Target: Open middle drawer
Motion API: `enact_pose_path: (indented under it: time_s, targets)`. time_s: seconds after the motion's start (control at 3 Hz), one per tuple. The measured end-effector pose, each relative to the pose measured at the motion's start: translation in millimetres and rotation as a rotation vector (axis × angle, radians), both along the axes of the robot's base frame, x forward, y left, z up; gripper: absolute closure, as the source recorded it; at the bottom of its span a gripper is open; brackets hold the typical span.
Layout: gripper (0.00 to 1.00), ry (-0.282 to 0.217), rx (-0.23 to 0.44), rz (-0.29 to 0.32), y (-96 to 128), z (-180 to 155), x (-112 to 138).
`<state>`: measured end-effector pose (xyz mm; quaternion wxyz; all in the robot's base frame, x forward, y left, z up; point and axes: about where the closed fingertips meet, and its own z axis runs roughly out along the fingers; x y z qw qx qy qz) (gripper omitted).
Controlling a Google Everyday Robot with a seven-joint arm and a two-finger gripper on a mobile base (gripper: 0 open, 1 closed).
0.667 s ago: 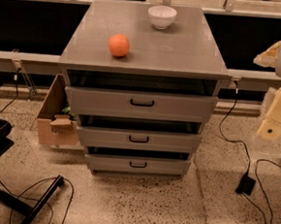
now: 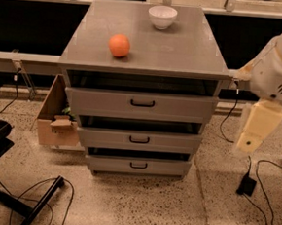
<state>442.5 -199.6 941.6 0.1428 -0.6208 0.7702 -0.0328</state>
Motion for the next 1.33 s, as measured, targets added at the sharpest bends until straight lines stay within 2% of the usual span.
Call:
enact_pose_path:
  time_s: [0.33,0.67,1.0,1.33]
  targets:
    - [0.00,0.010,-0.054,0.058,20.3,-57.7,5.3]
    - [0.00,0.035,-0.142,0.103,35.1,-130.7,15.7]
    - [0.00,0.047,-0.220,0.118,37.6,-193.1,30.6]
    - [0.00,0.053,-0.203,0.136,44.7,-246.2,51.6]
